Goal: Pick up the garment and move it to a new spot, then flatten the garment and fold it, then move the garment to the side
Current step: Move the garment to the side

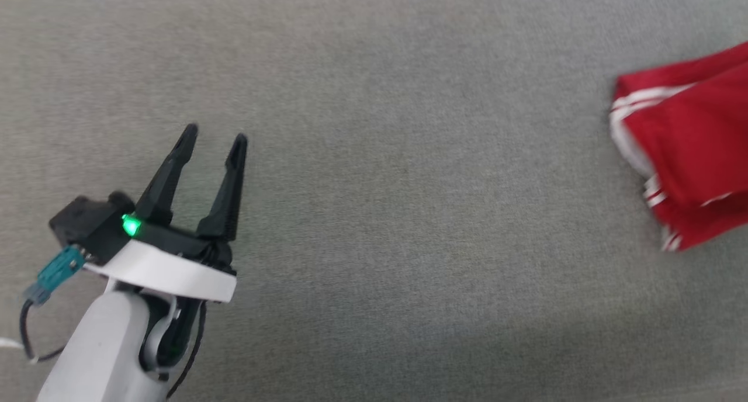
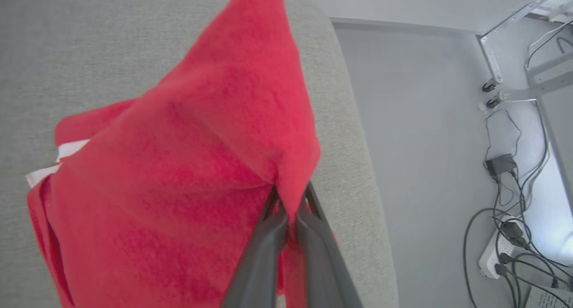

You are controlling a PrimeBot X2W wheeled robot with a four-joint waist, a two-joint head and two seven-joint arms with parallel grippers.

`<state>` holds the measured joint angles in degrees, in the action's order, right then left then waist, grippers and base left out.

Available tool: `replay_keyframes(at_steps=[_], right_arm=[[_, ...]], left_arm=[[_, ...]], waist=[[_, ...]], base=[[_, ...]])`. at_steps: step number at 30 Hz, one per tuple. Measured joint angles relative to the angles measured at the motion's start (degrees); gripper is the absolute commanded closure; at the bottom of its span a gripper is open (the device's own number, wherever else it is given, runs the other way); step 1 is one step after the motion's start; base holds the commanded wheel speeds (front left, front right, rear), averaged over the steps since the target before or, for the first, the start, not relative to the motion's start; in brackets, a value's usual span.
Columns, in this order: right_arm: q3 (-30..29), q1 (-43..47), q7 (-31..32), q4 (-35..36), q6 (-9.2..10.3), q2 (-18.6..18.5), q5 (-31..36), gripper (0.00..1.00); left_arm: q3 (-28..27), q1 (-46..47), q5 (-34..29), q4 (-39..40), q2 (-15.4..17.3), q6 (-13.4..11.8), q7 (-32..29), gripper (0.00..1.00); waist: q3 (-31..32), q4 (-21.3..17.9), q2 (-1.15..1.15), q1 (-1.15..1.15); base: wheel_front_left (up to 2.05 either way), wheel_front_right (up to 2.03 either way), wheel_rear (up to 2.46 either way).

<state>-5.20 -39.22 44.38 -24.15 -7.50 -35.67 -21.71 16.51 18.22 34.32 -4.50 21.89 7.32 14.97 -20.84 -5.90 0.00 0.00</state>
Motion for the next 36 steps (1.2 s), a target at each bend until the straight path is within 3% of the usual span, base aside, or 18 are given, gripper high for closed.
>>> replay_keyframes(at_steps=[15,26,28,29,30,31,32,36], right_arm=[[-4.6,-9.3,-14.7,-14.7,-0.01,-2.0,15.8,1.00],[-9.7,-13.0,-21.9,-23.7,0.00,3.1,25.0,0.99],[-10.3,-13.5,-22.9,-24.9,0.00,3.7,26.0,0.65],[-10.6,-13.9,-23.4,-25.4,0.00,3.8,26.6,0.53],[-11.1,-14.3,-23.7,-26.0,0.00,3.8,27.0,0.17],[-11.4,-14.7,-24.0,-26.4,0.00,3.9,27.4,0.17],[-11.7,-15.0,-24.1,-26.9,0.00,3.9,27.8,0.00],[-12.1,-16.3,-24.9,-28.4,0.00,4.0,28.4,0.00]], left_arm=[[9.9,9.4,0.6,0.4,1.9,0.0,0.0,0.00],[11.8,11.8,1.1,0.3,2.9,0.0,0.0,0.00],[11.7,11.8,1.1,0.3,3.1,0.0,0.0,0.00],[11.4,11.8,1.1,0.3,3.2,0.0,0.0,0.00],[11.1,11.8,1.1,0.3,3.1,0.0,0.0,0.00],[10.8,11.8,1.2,0.3,3.1,0.0,0.0,0.00],[10.5,11.8,1.3,0.3,3.1,0.0,0.0,0.00],[8.8,10.6,1.3,0.3,3.1,0.0,0.0,0.00]], waist=[[-6.0,-2.8,0.00,0.00],[-8.7,-2.5,0.00,0.00],[-8.8,-2.6,0.00,0.00],[-8.8,-2.6,0.00,0.00],[-8.8,-2.6,0.00,0.00],[-8.7,-2.6,0.00,0.00],[-8.6,-2.6,0.00,0.00],[-7.4,-2.4,0.00,0.00]], base=[[0.00,0.00,0.00],[0.00,0.00,0.00],[0.00,0.00,0.00],[0.00,0.00,0.00],[0.00,0.00,0.00],[0.00,0.00,0.00],[0.00,0.00,0.00],[0.00,0.00,0.00]])
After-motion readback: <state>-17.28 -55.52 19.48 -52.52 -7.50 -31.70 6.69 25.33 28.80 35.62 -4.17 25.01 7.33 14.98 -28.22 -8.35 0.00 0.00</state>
